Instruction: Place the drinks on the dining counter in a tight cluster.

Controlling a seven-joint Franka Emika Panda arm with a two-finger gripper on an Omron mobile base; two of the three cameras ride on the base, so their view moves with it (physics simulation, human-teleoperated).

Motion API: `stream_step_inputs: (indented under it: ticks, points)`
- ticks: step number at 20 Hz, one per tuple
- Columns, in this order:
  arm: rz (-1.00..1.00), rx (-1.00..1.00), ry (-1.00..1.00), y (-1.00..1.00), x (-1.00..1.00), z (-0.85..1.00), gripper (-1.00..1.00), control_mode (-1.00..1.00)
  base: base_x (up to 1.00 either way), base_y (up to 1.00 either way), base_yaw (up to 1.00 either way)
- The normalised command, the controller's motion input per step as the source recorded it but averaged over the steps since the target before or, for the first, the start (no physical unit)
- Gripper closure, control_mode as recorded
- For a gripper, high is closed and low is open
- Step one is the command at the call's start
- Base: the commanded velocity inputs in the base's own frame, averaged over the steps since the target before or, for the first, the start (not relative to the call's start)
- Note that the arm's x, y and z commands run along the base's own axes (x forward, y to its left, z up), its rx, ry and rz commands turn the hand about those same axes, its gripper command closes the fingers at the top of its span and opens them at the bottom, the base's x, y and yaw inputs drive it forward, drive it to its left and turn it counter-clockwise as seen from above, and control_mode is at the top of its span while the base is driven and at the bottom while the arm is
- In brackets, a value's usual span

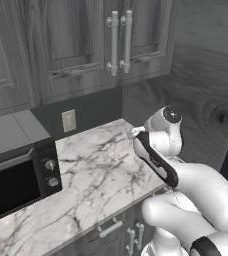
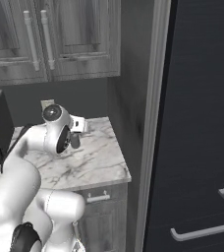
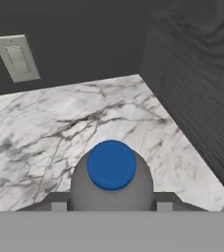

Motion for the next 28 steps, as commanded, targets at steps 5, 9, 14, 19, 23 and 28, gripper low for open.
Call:
stream_step_inputs:
  ticks: [5,9,14,19,23,28]
  points:
    - [0.03,0.0,0.04,-0.2,-0.63,0.5,1.0,-1.0,0.0,0.0,0.0]
    - [0.01,0.0,0.03,-0.2,-0.7,0.26,1.0,-1.0,0.0,0.0,0.0]
    - [0.0,0.0,0.0,-0.05,-0.63,0.31,1.0,-1.0,0.0,0.0,0.0]
    - [0.0,0.0,-0.02,0.0,-0.3,0.37,1.0,-1.0,0.0,0.0,0.0]
    - [0.0,0.0,0.0,0.0,-0.11,0.28,1.0,-1.0,0.0,0.0,0.0]
    - [0.0,0.0,0.0,0.0,-0.01,0.09,1.0,-1.0,0.0,0.0,0.0]
